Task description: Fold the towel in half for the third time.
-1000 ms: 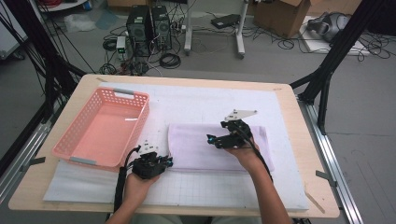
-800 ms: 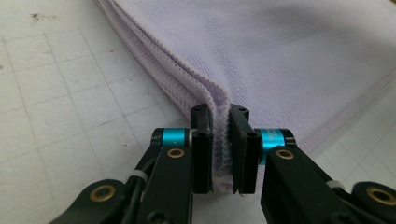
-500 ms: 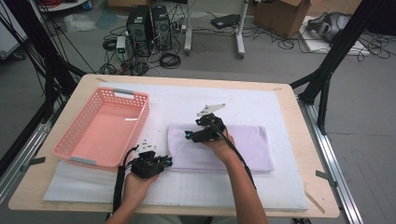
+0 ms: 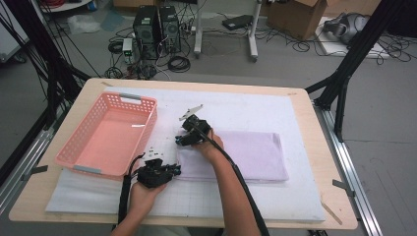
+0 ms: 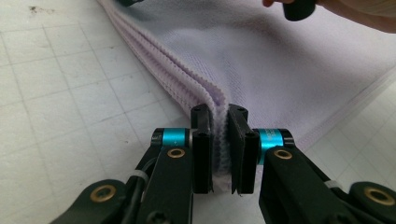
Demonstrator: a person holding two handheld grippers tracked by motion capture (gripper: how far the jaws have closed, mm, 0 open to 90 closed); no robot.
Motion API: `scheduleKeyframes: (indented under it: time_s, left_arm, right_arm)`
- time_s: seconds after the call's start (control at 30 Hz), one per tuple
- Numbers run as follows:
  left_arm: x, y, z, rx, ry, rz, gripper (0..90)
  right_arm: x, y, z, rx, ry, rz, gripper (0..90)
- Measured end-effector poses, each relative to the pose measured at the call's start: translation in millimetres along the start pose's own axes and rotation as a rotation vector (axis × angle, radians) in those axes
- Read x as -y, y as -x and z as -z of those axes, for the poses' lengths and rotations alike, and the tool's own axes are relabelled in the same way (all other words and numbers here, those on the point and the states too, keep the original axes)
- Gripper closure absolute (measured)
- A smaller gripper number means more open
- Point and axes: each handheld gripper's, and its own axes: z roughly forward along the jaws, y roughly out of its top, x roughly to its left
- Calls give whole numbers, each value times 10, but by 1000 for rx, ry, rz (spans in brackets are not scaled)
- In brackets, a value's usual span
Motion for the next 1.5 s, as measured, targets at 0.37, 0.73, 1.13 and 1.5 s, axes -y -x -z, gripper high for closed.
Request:
scheduleKeyframes:
  time_s: [0.37, 0.73, 1.13, 1.5]
  left_arm:
    - [-1, 11, 24, -30, 0, -38, 821]
    - [-177, 105, 158, 32, 60, -47, 832]
    - [-579, 554, -103, 119, 51, -112, 830]
    - [-783, 1042, -513, 196, 12, -156, 827]
  right_arm:
    - [-31, -94, -84, -14, -6, -22, 814]
    - [-31, -39, 214, -26, 95, -53, 852]
    - [174, 225, 854, 49, 169, -96, 853]
    - [624, 495, 1360, 115, 224, -150, 851]
